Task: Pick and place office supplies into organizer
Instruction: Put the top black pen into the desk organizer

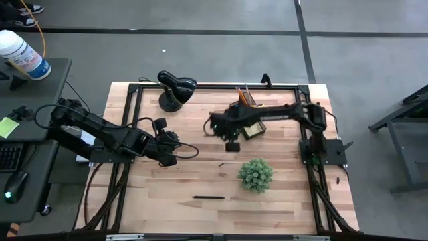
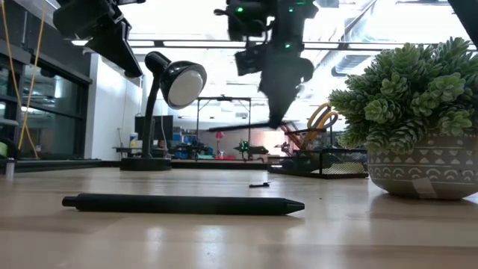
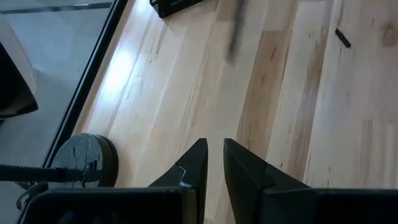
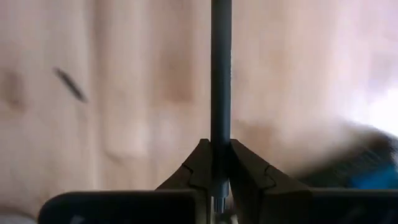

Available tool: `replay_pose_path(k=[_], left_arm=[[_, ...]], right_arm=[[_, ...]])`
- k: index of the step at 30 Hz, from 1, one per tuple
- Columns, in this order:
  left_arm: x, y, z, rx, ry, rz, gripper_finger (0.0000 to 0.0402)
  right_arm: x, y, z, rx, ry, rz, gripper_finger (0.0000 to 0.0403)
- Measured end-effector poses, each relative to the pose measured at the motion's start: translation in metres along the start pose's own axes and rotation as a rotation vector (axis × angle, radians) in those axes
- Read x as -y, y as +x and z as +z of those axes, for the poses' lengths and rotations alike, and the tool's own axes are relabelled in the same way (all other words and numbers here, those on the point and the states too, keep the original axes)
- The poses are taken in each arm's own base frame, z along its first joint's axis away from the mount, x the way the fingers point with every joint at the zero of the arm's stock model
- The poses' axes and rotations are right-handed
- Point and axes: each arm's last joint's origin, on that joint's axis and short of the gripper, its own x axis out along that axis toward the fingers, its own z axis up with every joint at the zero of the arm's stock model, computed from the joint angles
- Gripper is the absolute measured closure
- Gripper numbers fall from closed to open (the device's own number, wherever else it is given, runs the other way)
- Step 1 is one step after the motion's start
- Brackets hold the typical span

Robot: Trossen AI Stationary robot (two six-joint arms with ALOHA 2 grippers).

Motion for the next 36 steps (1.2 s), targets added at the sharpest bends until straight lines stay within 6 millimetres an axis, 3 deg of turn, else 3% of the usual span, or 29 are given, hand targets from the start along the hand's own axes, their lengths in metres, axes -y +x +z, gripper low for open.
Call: replay_pose_path(k=[9,14,21,28,33,36], left_arm=[[-0.001,0.000,0.000,0.009,-0.004,0.021,0.0360],[-0.001,0.000,0.000,0.012,-0.004,0.025,0.0360],[-0.001,0.000,0.001,0.011,-0.004,0.025,0.0360],[-0.001,0.000,0.000,0.011,-0.004,0.025,0.0360],[-0.001,0.000,0.001,0.014,-0.004,0.031,0.0360],[-0.001,0.000,0.001,0.014,-0.004,0.030,0.0360]], right_arm=[[0.086,-0.060,-0.052,-0.091,0.163,-0.175,0.0375],[0.125,-0.069,-0.088,-0.192,0.366,-0.088,0.0375],[0.148,-0.075,-0.114,-0.292,0.478,-0.035,0.0375],[0.166,-0.099,-0.126,-0.283,0.561,0.018,0.0375],[0.179,-0.106,-0.135,-0.204,0.685,0.162,0.0375],[0.183,-0.100,-0.137,-0.176,0.768,0.282,0.0375]])
